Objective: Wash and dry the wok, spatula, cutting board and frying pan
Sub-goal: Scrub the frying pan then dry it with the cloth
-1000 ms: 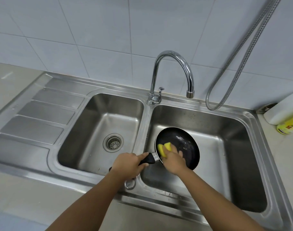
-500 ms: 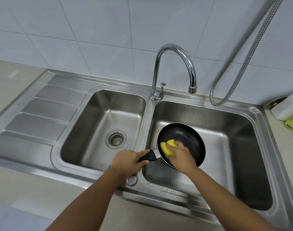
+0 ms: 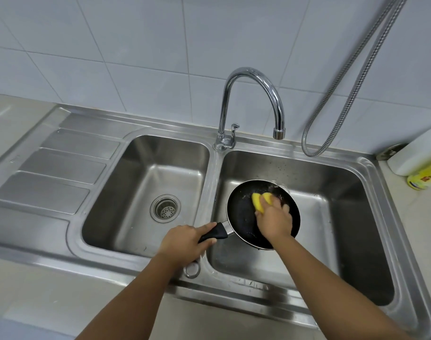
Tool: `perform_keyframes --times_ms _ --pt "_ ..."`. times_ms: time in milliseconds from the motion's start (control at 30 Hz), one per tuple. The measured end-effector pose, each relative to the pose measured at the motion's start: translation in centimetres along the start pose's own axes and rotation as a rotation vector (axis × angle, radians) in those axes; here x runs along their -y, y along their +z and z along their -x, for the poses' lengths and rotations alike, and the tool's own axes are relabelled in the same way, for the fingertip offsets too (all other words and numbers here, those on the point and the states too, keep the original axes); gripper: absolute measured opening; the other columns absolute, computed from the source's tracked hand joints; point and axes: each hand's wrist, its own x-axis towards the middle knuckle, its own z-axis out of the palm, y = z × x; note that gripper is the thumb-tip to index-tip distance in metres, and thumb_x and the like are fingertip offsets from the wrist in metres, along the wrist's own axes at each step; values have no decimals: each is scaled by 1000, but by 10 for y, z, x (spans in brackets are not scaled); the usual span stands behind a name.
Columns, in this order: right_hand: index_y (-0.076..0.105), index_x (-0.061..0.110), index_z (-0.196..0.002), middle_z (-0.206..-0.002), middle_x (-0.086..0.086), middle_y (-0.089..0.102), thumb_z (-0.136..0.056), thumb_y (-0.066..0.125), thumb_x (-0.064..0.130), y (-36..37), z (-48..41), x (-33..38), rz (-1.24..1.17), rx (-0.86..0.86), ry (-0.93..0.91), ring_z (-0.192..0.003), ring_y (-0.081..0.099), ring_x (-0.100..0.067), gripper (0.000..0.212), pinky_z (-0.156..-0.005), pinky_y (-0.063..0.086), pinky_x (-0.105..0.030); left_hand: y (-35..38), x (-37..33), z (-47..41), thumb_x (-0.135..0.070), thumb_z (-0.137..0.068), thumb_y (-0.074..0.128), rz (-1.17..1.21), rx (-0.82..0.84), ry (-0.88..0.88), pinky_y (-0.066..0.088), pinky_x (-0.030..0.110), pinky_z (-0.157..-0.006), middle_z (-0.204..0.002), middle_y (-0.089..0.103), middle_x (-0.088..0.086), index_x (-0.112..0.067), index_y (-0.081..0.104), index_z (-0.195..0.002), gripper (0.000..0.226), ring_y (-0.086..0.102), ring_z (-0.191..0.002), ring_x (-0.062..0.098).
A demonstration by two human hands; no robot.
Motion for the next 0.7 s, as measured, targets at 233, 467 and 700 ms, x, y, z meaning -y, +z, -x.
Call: perform_keyframes --times_ms 233,467,700 --pt "38 42 -146 -157 4 27 -96 52 37 -3 5 -5 30 57 -131 -130 35 -33 52 -106 37 -36 0 2 -2 -64 -94 37 14 -4 9 43 30 -73 -93 68 -2 -53 29 -144 52 62 -91 19" --pt "40 45 -143 -157 8 29 -96 53 36 2 15 -13 27 131 -247 -128 37 -30 50 -104 39 -34 -3 0 -2 -62 -94 38 3 7 16 42 30 -74 -93 67 0 -52 30 -144 51 62 -92 20" --pt "41 43 -144 -155 6 31 -95 55 35 11 22 -15 -40 174 -234 -130 35 -30 51 -105 39 -32 -5 -2 -4 -61 -95 38 10 15 23 46 29 -75 -91 67 -1 -51 32 -144 50 62 -91 19"
